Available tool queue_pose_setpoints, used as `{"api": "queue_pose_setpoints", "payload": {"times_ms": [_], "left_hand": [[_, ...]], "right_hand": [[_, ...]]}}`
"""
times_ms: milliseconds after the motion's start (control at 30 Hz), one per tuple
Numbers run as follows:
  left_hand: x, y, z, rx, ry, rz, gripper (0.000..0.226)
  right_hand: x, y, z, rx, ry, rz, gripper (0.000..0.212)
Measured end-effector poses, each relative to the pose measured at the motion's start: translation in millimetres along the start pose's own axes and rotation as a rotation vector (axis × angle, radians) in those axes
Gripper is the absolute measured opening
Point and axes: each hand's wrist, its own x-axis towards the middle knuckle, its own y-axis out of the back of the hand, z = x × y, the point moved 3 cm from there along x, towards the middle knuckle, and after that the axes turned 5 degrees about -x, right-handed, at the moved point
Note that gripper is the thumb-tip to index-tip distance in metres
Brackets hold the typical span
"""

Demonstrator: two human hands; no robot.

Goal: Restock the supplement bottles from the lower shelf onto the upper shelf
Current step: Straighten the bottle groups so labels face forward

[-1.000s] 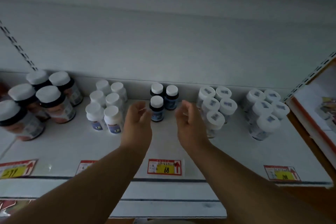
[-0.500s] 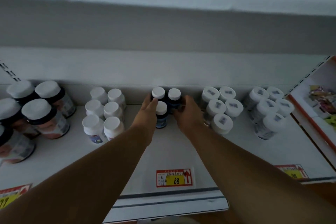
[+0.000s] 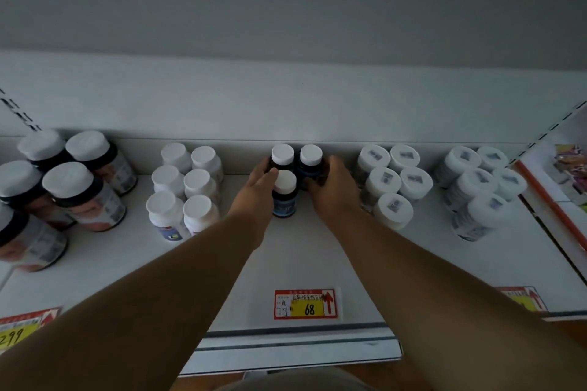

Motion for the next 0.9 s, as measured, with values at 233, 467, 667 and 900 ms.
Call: {"api": "queue_pose_setpoints", "payload": {"times_ms": [233, 467, 667, 900], "left_hand": [[-11, 16, -12, 0.139, -0.037, 0.011, 0.04], [-16, 25, -15, 0.607, -0.195, 0.053, 0.042], [-11, 27, -11, 0.674, -0.268, 0.015, 0.037], [-9, 26, -12, 0.695, -0.287, 0.008, 0.033]], "right_hand": [[-33, 3, -1, -0.116, -0.075, 0.086, 0.028], [-52, -22, -5, -0.062, 0.069, -0.099, 0.023], [-50, -23, -7, -0.109, 0.1, -0.072, 0.02], [-51, -24, -11, -0.076, 0.087, -0.051, 0.024]]}}
